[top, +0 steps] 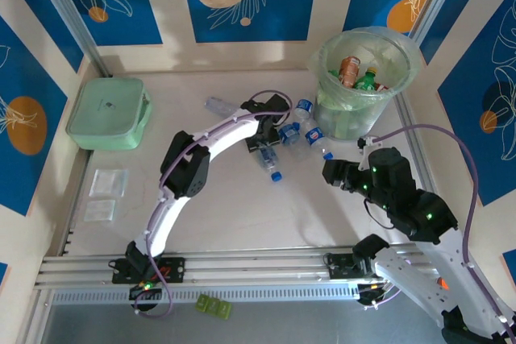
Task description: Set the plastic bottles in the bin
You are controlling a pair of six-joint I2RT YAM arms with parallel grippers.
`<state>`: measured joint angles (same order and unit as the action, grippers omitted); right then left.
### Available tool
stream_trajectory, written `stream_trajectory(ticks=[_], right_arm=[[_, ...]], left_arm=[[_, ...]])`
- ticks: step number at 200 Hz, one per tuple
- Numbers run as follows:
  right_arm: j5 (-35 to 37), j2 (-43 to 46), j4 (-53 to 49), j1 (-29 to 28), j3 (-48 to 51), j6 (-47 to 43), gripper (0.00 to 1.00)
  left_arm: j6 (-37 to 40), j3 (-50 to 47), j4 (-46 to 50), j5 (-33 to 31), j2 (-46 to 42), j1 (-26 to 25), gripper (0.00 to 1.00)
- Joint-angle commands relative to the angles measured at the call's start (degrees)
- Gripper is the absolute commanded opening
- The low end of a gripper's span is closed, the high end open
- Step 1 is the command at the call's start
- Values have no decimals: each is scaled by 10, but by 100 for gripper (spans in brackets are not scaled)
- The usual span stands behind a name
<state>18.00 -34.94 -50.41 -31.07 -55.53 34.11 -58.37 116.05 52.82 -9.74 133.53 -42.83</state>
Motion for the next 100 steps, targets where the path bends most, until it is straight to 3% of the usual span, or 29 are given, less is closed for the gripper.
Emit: stream_trajectory(ticks=[1, 29, 47, 100], right_arm=[[-57, -5, 12, -2, -28, 3, 72], [-115, -9, 34, -2, -40, 5, 73], [-181, -12, 62, -4, -40, -3, 73], [-262, -14, 149, -4, -24, 54, 74]], left_arm=[[26, -33, -3, -7, -79, -1, 50], [46, -111, -56, 7, -182, 0, 52], [61, -184, -118, 43, -261, 0, 56], [154, -386, -314, 161, -497, 6, 58]])
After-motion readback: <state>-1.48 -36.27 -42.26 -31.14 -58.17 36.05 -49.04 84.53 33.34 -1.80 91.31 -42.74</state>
